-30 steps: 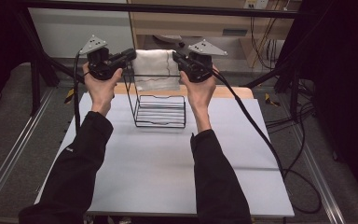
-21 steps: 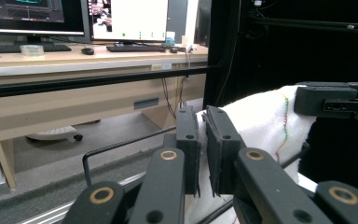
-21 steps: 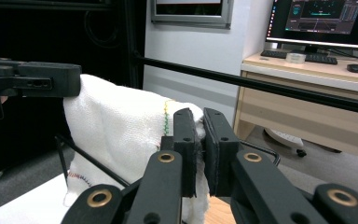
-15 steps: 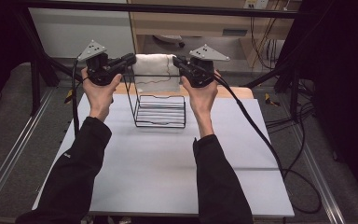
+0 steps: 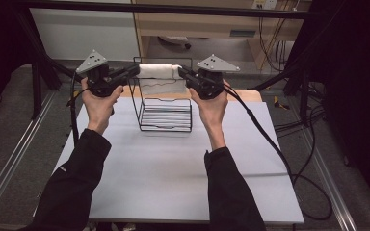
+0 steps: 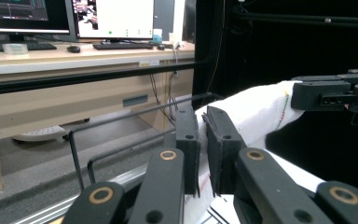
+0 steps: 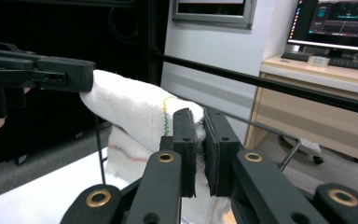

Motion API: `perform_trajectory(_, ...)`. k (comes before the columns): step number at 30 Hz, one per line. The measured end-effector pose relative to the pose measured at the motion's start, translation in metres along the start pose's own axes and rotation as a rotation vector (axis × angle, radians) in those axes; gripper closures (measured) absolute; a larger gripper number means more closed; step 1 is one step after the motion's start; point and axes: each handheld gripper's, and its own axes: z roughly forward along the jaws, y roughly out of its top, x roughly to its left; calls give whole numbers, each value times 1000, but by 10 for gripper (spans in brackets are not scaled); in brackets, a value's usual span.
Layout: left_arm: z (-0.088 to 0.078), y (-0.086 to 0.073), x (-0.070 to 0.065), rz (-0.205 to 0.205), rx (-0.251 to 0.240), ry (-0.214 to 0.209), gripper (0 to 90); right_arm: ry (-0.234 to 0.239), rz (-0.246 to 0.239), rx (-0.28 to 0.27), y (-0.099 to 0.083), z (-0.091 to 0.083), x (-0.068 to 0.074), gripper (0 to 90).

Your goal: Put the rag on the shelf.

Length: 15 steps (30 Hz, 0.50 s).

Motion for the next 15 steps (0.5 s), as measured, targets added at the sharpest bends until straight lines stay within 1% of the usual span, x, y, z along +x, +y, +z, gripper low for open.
perform_trajectory(2,-2,-2,-2,17,16,-1,838,6,2,-1,-3,-2,1,840)
perform_trajectory(7,-7,-8,-8,33,40,-4,834,27,4,12,-8,-7,3,838)
perform_trajectory(8,-7,-9,-9,34,46,-2,833,29,3,16,-9,-7,3,838)
perform_trajectory(12,-8,-14,-11,40,65,7,827,32,-30,48,-12,-8,6,837)
perform_trajectory(14,-8,-16,-11,36,73,8,824,32,-37,57,-14,-8,7,836)
perform_trajectory(15,-8,-18,-12,31,75,7,823,36,-33,57,-15,-8,7,836)
